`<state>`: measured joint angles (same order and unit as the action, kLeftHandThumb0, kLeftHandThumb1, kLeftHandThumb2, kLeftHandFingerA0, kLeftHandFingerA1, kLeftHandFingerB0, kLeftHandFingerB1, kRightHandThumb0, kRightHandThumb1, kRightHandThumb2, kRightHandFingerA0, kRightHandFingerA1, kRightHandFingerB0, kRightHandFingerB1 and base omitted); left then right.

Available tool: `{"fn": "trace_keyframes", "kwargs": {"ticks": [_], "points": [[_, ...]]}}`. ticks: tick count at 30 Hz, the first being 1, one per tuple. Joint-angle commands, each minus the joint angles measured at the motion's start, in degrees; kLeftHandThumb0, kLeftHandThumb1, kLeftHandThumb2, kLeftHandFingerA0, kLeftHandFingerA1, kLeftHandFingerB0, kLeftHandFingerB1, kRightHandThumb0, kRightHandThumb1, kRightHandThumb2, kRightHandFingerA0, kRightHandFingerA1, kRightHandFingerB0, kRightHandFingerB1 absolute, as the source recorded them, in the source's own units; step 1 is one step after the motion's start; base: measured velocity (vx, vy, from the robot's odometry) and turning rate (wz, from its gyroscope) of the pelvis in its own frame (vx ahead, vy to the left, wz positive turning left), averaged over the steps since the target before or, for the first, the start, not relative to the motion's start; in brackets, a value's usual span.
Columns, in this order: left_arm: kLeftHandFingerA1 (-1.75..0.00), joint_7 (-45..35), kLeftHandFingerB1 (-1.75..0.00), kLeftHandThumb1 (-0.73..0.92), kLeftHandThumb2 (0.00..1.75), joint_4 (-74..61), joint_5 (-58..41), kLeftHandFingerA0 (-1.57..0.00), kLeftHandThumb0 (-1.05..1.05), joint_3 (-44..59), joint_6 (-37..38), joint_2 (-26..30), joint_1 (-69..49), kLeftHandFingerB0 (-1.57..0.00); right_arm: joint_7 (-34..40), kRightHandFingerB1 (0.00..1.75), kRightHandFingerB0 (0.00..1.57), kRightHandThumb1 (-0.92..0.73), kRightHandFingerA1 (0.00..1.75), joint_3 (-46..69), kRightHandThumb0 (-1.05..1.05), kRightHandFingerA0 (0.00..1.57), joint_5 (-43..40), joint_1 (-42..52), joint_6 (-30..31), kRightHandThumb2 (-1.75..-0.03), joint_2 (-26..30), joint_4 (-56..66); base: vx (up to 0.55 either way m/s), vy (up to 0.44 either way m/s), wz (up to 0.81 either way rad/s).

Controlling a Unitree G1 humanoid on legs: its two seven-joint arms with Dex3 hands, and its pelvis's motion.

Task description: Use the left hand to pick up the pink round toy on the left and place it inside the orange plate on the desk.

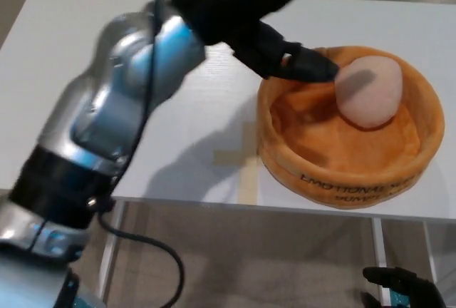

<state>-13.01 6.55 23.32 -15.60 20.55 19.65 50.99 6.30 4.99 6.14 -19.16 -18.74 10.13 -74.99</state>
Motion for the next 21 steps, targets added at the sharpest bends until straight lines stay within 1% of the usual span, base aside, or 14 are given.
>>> {"fn": "trace_keyframes", "kwargs": {"ticks": [1, 3, 4, 5, 8, 9, 10, 12, 13, 17, 18, 19, 20, 21], "points": [[-0.41, -13.18, -0.39, 0.56, 0.57, -35.91, -38.54, -0.52, -0.44, 18.13, -8.85, 12.54, -16.78, -0.50, -0.54, 0.53, 0.60, -0.60, 0.70, 0.17, -0.32, 0.68, -0.05, 0.60, 0.89, -0.57, 0.51, -0.30, 0.00, 0.000, 0.00], [-0.41, -14.46, -0.38, 0.60, 0.58, -42.27, -49.45, -0.59, -0.49, 23.65, -7.74, 15.47, -27.61, -0.53, -0.59, 0.53, 0.60, -0.60, 0.72, -0.07, -0.32, 0.67, 0.24, 0.82, 0.65, -0.57, 0.78, -0.35, 0.00, 0.000, 0.00], [-0.41, -14.49, -0.38, 0.60, 0.58, -42.91, -50.16, -0.59, -0.49, 24.26, -7.22, 15.74, -29.13, -0.53, -0.57, 0.53, 0.60, -0.60, 0.72, -0.11, -0.32, 0.67, 0.29, 0.88, 0.59, -0.57, 0.82, -0.35, 0.00, 0.000, 0.00], [-0.45, -14.65, -0.40, 0.60, 0.59, -43.87, -51.78, -0.69, -0.57, 25.04, -7.23, 16.10, -31.22, -0.63, -0.44, 0.52, 0.60, -0.60, 0.70, -0.20, -0.32, 0.68, 0.41, 0.87, 0.58, -0.57, 0.87, -0.37, 0.00, 0.000, 0.00], [-0.48, -16.80, -0.39, 0.63, 0.60, -46.39, -59.37, -0.63, -0.51, 27.68, -7.80, 17.37, -39.98, -0.57, -0.60, 0.54, 0.60, -0.60, 0.73, -0.13, -0.32, 0.67, 0.34, 0.85, 0.48, -0.58, 1.05, -0.40, 0.00, 0.000, 0.00], [-0.54, -18.41, -0.45, 0.63, 0.59, -46.42, -63.05, -0.65, -0.46, 28.07, -8.08, 17.12, -44.14, -0.58, -0.61, 0.52, 0.60, -0.60, 0.71, -0.09, -0.31, 0.67, 0.30, 0.76, 0.58, -0.58, 1.06, -0.42, 0.00, 0.000, 0.00], [-0.68, -20.42, -0.59, 0.49, 0.91, -46.07, -66.86, -0.62, -0.45, 28.03, -7.40, 16.30, -49.95, -0.48, -0.56, 0.51, 0.60, -0.60, 0.69, -0.12, -0.31, 0.68, 0.34, 0.60, 0.86, -0.57, 1.15, -0.44, 0.00, 0.000, 0.00], [-0.68, -21.16, -0.59, 0.49, 0.91, -45.84, -67.66, -0.62, -0.45, 27.79, -6.21, 15.74, -52.77, -0.48, -0.52, 0.51, 0.60, -0.60, 0.69, -0.17, -0.31, 0.68, 0.41, 0.54, 1.05, -0.57, 1.27, -0.45, 0.00, 0.000, 0.00], [-0.54, -22.35, -0.45, 0.64, 0.58, -44.99, -67.90, -0.68, -0.39, 26.87, -5.56, 15.19, -55.04, -0.55, -0.54, 0.52, 0.59, -0.60, 0.69, -0.28, -0.32, 0.69, 0.53, 0.49, 1.12, -0.57, 1.44, -0.44, 0.00, 0.000, 0.00], [-0.52, -26.11, -0.42, 0.65, 0.59, -40.90, -66.33, -0.65, -0.41, 24.16, -5.57, 14.24, -62.76, -0.53, -0.88, 0.51, 0.59, -0.60, 0.73, -0.16, -0.33, 0.68, 0.39, 0.35, 1.20, -0.57, 1.76, -0.42, 0.00, 0.000, 0.00], [-0.66, -27.23, -0.55, 0.50, 0.92, -38.75, -64.34, -0.60, -0.41, 22.63, -6.14, 14.18, -65.19, -0.40, -0.84, 0.51, 0.60, -0.59, 0.71, -0.15, -0.31, 0.68, 0.37, 0.43, 1.17, -0.57, 1.73, -0.42, 0.00, 0.000, 0.00], [-0.66, -27.95, -0.55, 0.50, 0.92, -37.39, -63.05, -0.60, -0.41, 21.63, -6.55, 14.18, -66.73, -0.40, -0.79, 0.51, 0.60, -0.59, 0.71, -0.15, -0.31, 0.68, 0.38, 0.50, 1.14, -0.57, 1.70, -0.43, 0.00, 0.000, 0.00], [-0.47, -28.51, -0.41, 0.64, 0.58, -35.39, -62.13, -0.63, -0.39, 19.06, -8.55, 13.65, -68.70, -0.54, -0.86, 0.52, 0.59, -0.60, 0.70, -0.27, -0.31, 0.67, 0.46, 0.63, 1.19, -0.57, 1.62, -0.44, 0.00, 0.000, 0.00], [-0.47, -28.51, -0.41, 0.64, 0.58, -35.39, -62.13, -0.63, -0.39, 19.06, -8.55, 13.65, -68.70, -0.54, -0.86, 0.52, 0.59, -0.60, 0.70, -0.27, -0.31, 0.67, 0.46, 0.63, 1.19, -0.57, 1.62, -0.44, 0.00, 0.000, 0.00]]}}
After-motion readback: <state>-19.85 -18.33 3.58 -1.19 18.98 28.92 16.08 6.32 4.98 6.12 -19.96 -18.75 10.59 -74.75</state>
